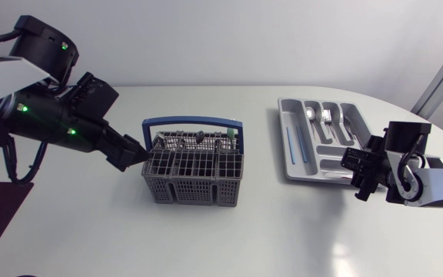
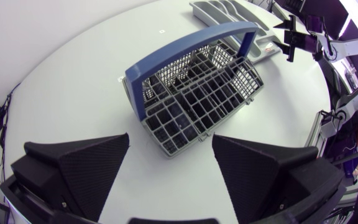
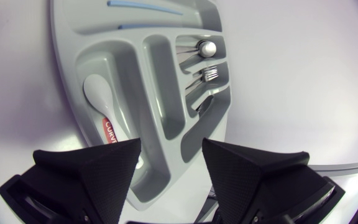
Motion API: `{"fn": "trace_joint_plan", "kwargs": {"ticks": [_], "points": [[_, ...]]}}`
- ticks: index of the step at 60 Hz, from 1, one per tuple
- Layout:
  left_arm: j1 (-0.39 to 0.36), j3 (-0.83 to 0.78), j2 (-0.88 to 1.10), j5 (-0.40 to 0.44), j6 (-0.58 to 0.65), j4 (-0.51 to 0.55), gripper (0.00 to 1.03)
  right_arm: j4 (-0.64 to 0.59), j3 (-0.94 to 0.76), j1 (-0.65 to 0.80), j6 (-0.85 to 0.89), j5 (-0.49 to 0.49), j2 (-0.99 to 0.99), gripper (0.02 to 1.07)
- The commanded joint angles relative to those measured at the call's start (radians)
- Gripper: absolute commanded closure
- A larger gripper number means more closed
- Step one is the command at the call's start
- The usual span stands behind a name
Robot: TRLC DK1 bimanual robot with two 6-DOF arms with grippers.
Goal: Unload the cutlery basket into the drawer organizer.
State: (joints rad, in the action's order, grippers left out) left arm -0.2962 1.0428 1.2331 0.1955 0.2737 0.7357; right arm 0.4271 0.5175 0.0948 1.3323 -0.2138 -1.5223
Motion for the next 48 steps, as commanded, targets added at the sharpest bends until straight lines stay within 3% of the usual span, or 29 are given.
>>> {"fn": "trace_joint_plan", "kwargs": {"ticks": [1,13,31,39,43,46,48], "points": [[0.006,-0.050,-0.049,-0.010,0.050,0.019,0.04,-0.088,0.007,-0.043,-0.065,0.007,0.097,0.24],[-0.011,-0.162,-0.124,-0.027,0.128,0.025,0.04,-0.404,0.116,-0.179,-0.366,0.114,0.248,0.24],[-0.075,-0.280,-0.165,-0.027,0.165,0.002,0.05,-0.579,0.288,-0.357,-0.769,0.298,0.226,0.24],[-0.080,-0.273,-0.156,-0.025,0.107,-0.101,0.05,-0.614,0.323,-0.451,-0.868,0.327,0.205,0.25],[-0.089,-0.270,-0.147,-0.022,0.073,-0.145,0.07,-0.620,0.322,-0.498,-0.892,0.344,0.205,0.41],[-0.093,-0.268,-0.147,-0.016,0.050,-0.183,0.15,-0.620,0.320,-0.529,-0.921,0.366,0.205,0.61],[-0.098,-0.265,-0.144,-0.010,0.036,-0.199,0.25,-0.620,0.319,-0.546,-0.933,0.381,0.202,0.77]]}}
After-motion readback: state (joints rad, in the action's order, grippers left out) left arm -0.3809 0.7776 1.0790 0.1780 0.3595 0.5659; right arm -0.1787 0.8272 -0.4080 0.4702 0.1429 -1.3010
